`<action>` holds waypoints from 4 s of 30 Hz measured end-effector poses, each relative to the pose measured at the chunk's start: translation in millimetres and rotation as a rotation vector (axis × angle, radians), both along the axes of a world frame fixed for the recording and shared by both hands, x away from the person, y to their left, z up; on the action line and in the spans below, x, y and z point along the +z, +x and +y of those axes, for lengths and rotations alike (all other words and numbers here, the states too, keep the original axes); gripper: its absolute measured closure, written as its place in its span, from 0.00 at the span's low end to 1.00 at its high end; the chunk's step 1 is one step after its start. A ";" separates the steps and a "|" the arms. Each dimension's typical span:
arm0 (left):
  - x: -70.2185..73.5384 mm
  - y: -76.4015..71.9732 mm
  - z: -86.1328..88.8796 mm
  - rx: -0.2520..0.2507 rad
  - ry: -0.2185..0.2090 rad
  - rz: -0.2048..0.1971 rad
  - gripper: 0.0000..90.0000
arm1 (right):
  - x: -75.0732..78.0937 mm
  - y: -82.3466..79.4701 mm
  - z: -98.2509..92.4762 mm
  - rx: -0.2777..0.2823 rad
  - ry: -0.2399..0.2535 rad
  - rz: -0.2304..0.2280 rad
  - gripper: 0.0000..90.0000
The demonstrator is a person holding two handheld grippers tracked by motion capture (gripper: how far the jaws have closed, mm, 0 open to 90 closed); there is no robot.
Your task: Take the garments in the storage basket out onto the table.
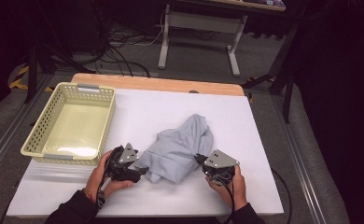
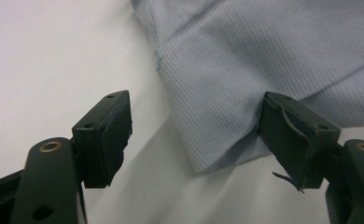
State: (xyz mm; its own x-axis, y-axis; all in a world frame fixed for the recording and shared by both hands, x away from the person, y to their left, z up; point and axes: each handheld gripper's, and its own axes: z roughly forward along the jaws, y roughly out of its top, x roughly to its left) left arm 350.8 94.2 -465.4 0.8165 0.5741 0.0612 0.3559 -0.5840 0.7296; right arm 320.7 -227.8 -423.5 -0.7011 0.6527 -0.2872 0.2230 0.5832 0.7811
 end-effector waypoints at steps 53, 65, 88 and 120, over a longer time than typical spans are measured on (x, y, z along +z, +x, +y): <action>160.4 -19.4 48.5 0.049 -0.311 -0.462 0.96 | -13.5 62.5 47.9 0.025 0.144 0.074 0.86; 181.1 -10.6 27.2 -0.013 -0.314 -0.471 0.96 | -4.9 60.5 74.3 0.089 0.172 0.051 0.78; 110.4 -15.3 -111.0 -0.355 -0.220 -0.268 0.71 | 38.4 17.7 -36.5 -0.061 0.283 -0.053 0.67; 9.2 -1.2 6.9 -0.020 -0.102 0.028 0.35 | 2.0 11.4 -38.4 -0.103 0.122 0.135 0.53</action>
State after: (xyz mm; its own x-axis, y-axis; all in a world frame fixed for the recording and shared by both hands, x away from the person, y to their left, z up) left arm 349.6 101.1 -456.1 0.8282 0.5600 -0.0198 0.3661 -0.5141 0.7756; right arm 332.2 -266.3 -421.6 -0.6560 0.7467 -0.1097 0.3839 0.4553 0.8033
